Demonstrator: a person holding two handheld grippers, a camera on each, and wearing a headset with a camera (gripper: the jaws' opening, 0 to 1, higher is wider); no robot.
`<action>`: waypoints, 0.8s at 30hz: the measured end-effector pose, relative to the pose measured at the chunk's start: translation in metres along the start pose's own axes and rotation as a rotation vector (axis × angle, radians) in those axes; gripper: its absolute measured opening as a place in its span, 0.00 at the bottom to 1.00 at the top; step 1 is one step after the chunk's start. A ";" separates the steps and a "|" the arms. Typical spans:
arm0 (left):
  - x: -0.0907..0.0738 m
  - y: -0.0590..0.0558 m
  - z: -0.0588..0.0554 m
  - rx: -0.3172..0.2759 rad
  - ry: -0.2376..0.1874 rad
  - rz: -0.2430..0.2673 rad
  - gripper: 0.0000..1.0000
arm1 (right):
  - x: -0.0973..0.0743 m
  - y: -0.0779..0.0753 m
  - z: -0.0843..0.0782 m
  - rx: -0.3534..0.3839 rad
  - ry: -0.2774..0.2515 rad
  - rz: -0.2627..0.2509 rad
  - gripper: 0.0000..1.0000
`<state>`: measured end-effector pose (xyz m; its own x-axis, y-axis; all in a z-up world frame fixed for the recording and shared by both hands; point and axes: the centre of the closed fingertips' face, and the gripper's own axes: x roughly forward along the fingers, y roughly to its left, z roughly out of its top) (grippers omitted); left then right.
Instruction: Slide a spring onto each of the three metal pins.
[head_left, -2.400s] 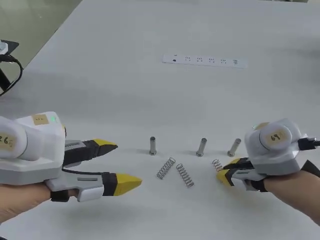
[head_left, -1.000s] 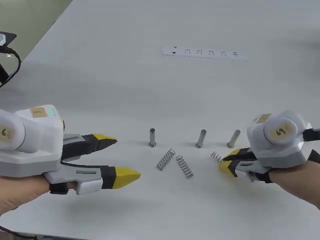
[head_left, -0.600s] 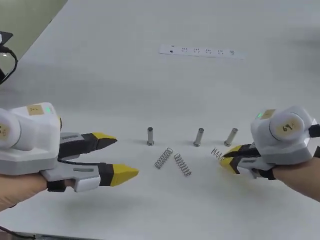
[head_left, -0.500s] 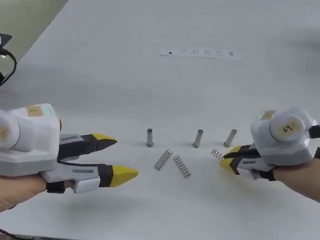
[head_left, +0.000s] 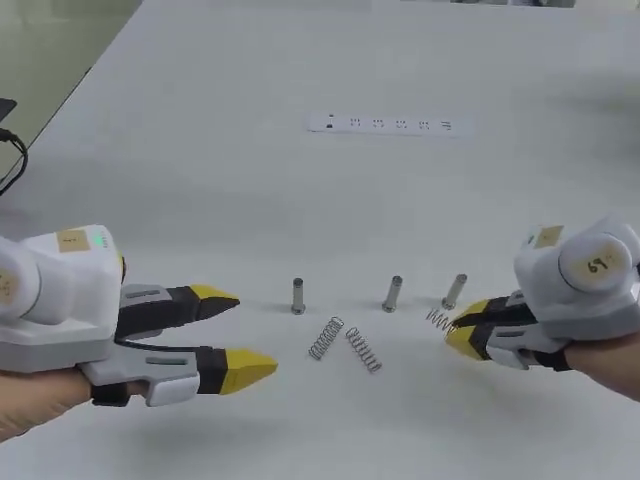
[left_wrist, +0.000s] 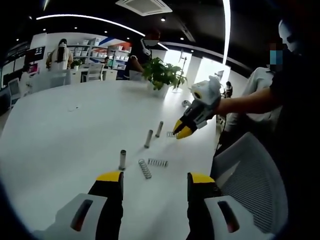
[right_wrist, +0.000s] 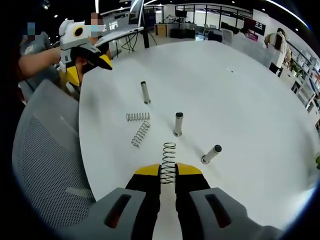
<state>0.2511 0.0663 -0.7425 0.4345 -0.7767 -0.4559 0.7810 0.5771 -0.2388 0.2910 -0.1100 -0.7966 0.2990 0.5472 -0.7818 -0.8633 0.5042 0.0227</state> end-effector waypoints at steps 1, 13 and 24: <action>0.000 0.000 0.001 0.003 0.000 -0.004 0.45 | -0.001 0.001 0.003 -0.005 -0.004 0.004 0.08; 0.001 -0.007 0.010 0.028 -0.020 -0.036 0.44 | -0.009 0.038 0.057 -0.139 -0.083 0.095 0.08; 0.002 -0.009 0.018 0.056 -0.051 -0.061 0.37 | -0.006 0.062 0.082 -0.230 -0.102 0.170 0.08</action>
<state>0.2529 0.0555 -0.7261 0.4064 -0.8227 -0.3975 0.8301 0.5143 -0.2157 0.2686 -0.0274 -0.7396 0.1713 0.6813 -0.7117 -0.9704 0.2415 -0.0025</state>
